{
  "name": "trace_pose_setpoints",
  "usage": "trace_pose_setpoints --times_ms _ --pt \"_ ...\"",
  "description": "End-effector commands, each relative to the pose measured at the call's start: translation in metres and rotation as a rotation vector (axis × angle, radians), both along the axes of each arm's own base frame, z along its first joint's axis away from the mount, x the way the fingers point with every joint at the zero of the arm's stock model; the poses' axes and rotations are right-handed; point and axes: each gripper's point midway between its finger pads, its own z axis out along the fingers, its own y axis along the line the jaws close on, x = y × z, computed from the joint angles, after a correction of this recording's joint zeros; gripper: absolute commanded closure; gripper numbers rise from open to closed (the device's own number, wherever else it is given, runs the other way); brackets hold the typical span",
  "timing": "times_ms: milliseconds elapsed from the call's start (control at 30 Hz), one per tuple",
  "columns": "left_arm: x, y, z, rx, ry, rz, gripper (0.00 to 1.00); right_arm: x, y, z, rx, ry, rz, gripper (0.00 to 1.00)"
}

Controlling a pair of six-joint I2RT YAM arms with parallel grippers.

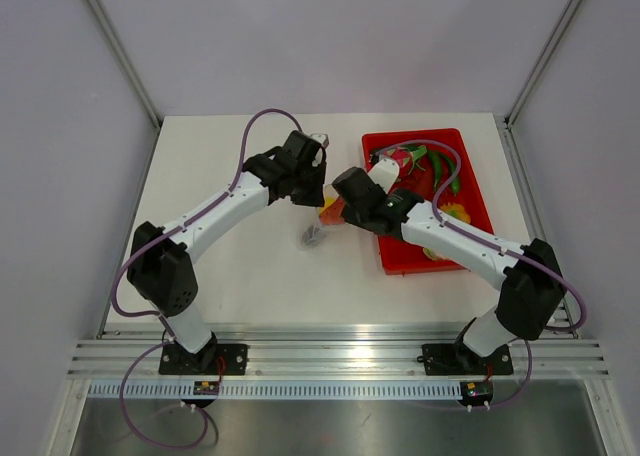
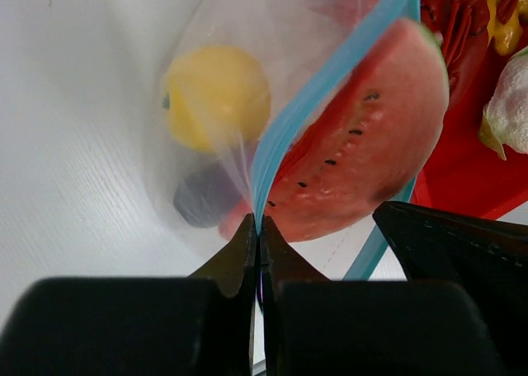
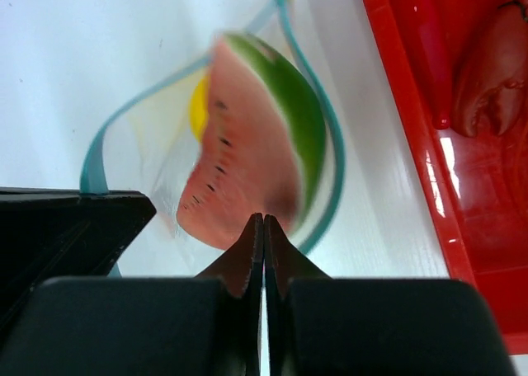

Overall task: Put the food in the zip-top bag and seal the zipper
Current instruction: Place the fake fruit in the zipper food storage bag.

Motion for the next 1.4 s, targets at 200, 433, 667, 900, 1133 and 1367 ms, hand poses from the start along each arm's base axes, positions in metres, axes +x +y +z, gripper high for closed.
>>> trace_pose_setpoints --times_ms 200,433,667,900,1133,1367 --pt "0.003 -0.013 0.016 -0.089 -0.025 -0.018 1.00 -0.006 0.030 -0.002 0.102 -0.001 -0.012 1.00" --pt "0.002 -0.014 0.012 -0.086 -0.011 -0.019 1.00 -0.010 0.021 -0.002 0.057 -0.025 0.022 0.96" --pt "0.000 -0.010 0.011 -0.075 -0.015 -0.022 1.00 0.003 -0.041 0.027 0.053 -0.083 -0.005 0.54" --pt "-0.001 -0.008 0.012 -0.072 -0.020 -0.024 1.00 0.004 -0.061 -0.008 0.123 0.030 0.062 0.54" --pt "-0.002 -0.008 0.010 -0.069 -0.012 -0.026 1.00 0.004 -0.042 -0.005 0.191 0.005 0.141 0.53" --pt "-0.002 -0.007 0.013 -0.068 -0.021 -0.024 1.00 0.007 -0.031 -0.014 0.204 0.024 0.187 0.55"
